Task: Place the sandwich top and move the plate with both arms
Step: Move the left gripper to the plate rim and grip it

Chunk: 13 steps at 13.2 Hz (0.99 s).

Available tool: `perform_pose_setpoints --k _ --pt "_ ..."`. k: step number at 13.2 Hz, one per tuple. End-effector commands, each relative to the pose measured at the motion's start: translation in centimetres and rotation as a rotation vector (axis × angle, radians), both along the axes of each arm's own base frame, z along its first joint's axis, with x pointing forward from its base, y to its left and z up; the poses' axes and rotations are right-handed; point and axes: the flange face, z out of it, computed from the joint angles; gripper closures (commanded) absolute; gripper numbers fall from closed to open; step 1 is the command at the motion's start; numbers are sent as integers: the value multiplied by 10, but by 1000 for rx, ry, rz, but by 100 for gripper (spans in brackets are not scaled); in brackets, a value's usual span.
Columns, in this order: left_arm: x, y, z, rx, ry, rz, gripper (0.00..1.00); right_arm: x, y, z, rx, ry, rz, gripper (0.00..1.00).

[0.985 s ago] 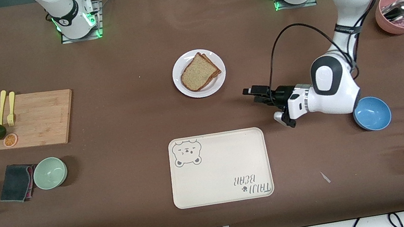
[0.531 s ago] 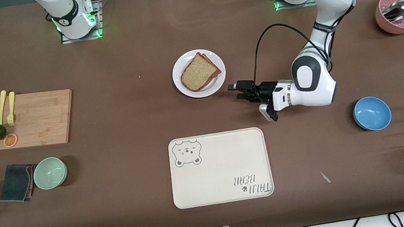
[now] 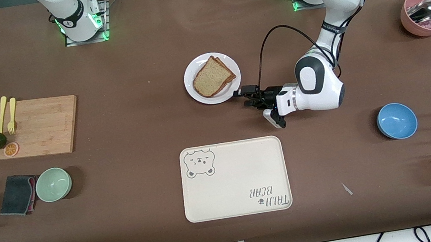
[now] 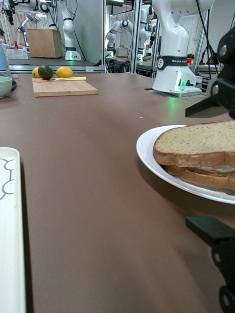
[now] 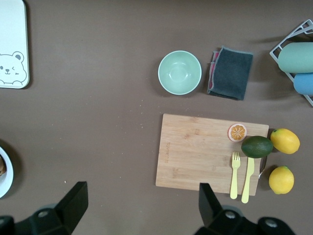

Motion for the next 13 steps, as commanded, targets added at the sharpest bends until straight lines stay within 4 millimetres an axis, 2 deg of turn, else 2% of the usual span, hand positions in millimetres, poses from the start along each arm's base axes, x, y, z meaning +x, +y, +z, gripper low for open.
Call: perform_pose_setpoints --k 1,3,5,6,7,10,11,13 --pt "-8 -3 -3 -29 -28 7 14 1 2 8 -13 1 9 0" --pt "-12 -4 -13 -25 -16 3 17 0 0 9 -17 1 13 0" --pt "-21 -17 -27 -59 -31 12 18 -1 -1 8 -18 9 12 0" --pt "-22 -17 -31 -71 -48 6 22 -1 0 8 -18 9 16 0" --pt "-23 -18 -32 -73 -53 1 27 -1 0 9 -18 7 16 0" --pt "-26 -18 -40 -78 -70 -17 31 -1 2 12 -17 1 20 0" --pt "-28 -19 -43 -79 -75 -25 35 0 2 12 -16 1 14 0" --pt "-39 -29 -47 -67 -74 -49 39 0 2 12 -16 1 10 0"
